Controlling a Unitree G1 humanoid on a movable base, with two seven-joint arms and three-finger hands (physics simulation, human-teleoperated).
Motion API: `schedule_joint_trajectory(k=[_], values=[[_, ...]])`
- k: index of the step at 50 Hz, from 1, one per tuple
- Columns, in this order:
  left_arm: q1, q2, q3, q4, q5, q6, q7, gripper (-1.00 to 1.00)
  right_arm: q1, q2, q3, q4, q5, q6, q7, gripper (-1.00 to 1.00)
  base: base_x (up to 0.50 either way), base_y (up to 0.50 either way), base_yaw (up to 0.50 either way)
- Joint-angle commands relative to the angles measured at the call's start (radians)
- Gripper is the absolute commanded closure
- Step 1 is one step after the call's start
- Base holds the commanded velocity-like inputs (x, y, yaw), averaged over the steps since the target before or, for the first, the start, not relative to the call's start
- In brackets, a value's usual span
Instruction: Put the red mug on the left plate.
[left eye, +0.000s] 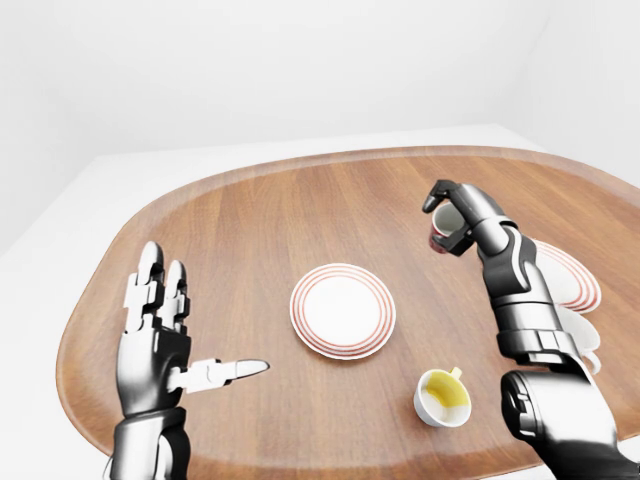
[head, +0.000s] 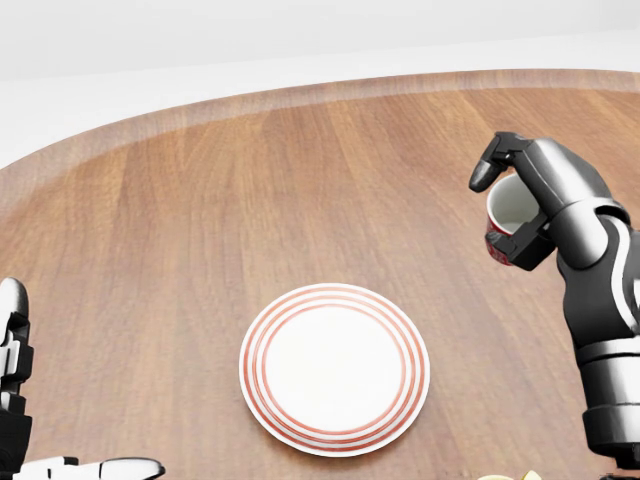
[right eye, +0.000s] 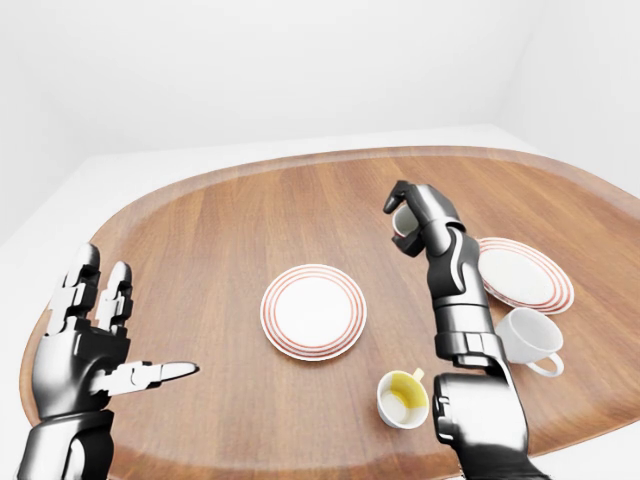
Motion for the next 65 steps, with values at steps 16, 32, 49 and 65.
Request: schedule_joint_trajectory(k=[16, 32, 49, 65], values=[[-0.002, -0.007, 0.014, 0.007, -0.006, -0.003, -0.009, -1.00, -0.452, 0.239, 0.181, 0.761, 0.070, -0.171, -0.243, 1.00, 0.00, 0.00, 0.00], [0.001, -0.001, 0.001, 0.020, -0.003, -0.015, -0.008, -1.00, -0.412, 0.340, 0.202, 0.822, 0.056, -0.175, -0.271, 1.00, 0.00, 0.00, 0.00], [-0.009, -0.001, 0.017, 0.025, -0.015, -0.006, -0.014, -1.00, -0.267, 0.417, 0.163, 0.872, -0.020, -0.175, -0.309, 1.00, 0.00, 0.00, 0.00], [-0.023, 0.001, 0.027, 0.037, -0.021, 0.004, -0.018, -1.00, -0.207, 0.431, 0.123, 0.886, -0.066, -0.175, -0.532, 1.00, 0.00, 0.00, 0.00]])
